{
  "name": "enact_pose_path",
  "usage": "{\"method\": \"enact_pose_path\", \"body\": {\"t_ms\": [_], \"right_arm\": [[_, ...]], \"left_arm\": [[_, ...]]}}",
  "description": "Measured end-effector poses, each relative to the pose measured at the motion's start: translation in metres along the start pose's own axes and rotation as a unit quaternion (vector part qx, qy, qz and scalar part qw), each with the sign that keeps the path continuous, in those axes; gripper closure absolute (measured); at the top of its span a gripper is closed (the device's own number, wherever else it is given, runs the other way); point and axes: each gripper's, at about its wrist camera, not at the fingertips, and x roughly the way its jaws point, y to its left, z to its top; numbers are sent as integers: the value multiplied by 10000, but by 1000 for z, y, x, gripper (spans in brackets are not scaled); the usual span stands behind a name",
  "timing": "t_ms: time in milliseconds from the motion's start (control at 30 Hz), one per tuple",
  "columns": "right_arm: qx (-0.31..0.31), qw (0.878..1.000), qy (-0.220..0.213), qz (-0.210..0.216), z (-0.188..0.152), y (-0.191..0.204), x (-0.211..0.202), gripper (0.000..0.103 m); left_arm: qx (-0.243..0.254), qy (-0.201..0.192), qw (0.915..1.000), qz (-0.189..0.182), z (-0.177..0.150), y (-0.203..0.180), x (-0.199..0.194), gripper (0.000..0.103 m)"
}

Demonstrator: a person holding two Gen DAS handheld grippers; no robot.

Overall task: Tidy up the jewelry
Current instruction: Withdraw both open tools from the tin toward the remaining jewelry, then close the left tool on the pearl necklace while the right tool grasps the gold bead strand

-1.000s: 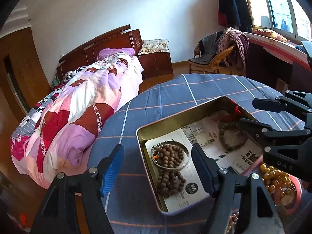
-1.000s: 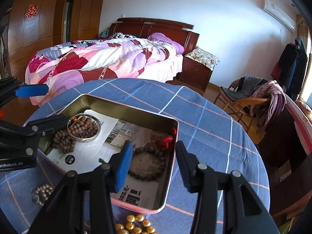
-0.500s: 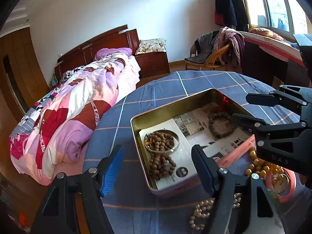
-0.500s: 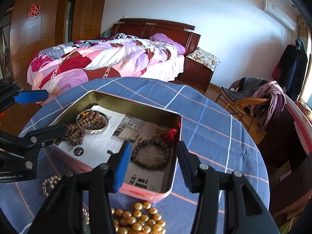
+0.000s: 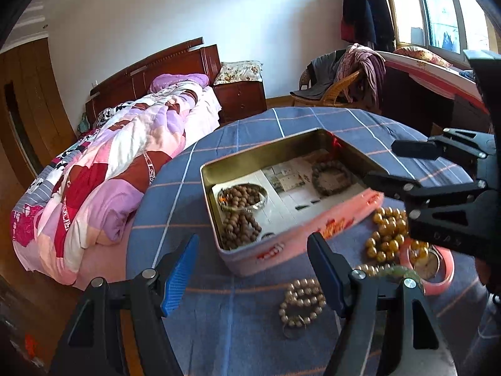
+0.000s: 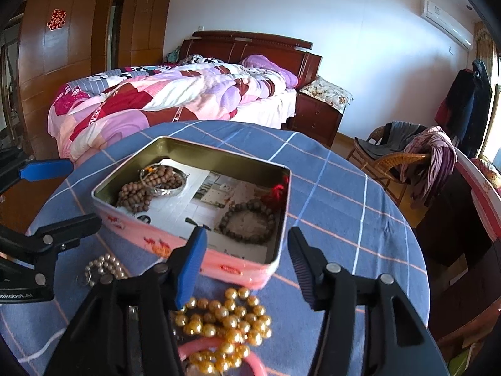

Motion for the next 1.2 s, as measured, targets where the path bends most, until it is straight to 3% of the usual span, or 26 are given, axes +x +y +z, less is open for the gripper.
{"method": "enact_pose_path", "body": {"t_ms": [233,800,867,933,1000,1033,1200], "right_arm": [[148,9999,56,-45,-14,-10,-8,44],[327,9989,338,-85,-55,-24,-18,40],[357,9986,370,-116,-58,-27,-19,36],[390,9983,411,-138,-62,-29,-19,36],[419,9980,447,-131,-64,-30,-18,36],[427,9980,449,-123,-64,-30,-19,36],[417,9983,409,-89,-62,-29,-22,36]], "left_arm": [[-34,183,9998,28,-18,-2,2,32],[165,633,9972,-371,-40,-27,24,33],[123,638,9960,-615,-42,-27,25,59],[125,637,9952,-732,-42,-28,25,68],[194,620,9950,-757,-43,-31,25,82],[190,623,9948,-781,-43,-30,24,93],[32,599,9941,-906,-44,-23,19,94]]}}
